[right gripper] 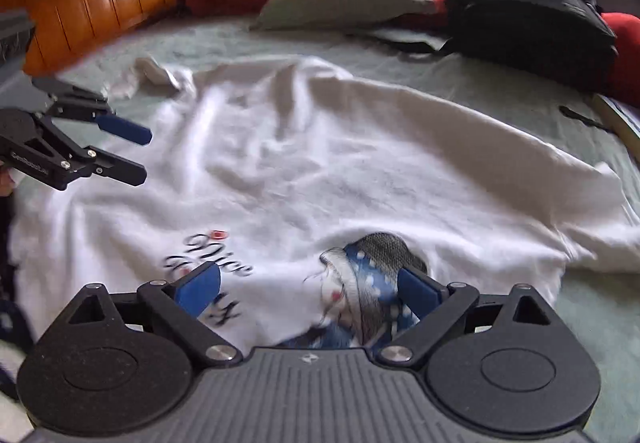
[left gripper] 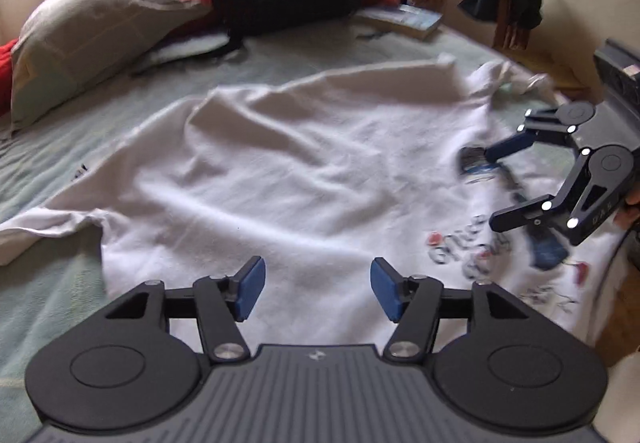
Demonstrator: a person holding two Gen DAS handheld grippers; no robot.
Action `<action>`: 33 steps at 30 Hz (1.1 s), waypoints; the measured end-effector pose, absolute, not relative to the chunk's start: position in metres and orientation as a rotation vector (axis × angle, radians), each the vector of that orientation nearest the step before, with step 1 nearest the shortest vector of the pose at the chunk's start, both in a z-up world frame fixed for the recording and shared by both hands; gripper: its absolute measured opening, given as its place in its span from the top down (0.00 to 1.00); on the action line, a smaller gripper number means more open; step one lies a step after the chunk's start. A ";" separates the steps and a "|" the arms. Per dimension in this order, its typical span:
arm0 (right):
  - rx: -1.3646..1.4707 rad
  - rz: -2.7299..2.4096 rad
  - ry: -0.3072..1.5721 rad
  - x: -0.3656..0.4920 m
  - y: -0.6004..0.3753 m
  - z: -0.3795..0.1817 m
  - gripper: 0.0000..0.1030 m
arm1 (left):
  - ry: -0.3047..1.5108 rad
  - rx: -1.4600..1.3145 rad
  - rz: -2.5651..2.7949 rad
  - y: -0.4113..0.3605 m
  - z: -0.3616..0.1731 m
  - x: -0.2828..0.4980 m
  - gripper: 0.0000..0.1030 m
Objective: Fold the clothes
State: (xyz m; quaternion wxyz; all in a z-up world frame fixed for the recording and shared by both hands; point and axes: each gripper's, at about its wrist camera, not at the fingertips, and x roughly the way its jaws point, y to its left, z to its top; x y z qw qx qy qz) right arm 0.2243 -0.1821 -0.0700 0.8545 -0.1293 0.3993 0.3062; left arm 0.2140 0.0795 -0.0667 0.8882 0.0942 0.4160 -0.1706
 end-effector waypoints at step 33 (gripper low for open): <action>-0.125 0.330 0.748 0.048 -0.222 -0.100 0.00 | 0.859 0.224 -0.190 0.111 -0.075 0.026 0.16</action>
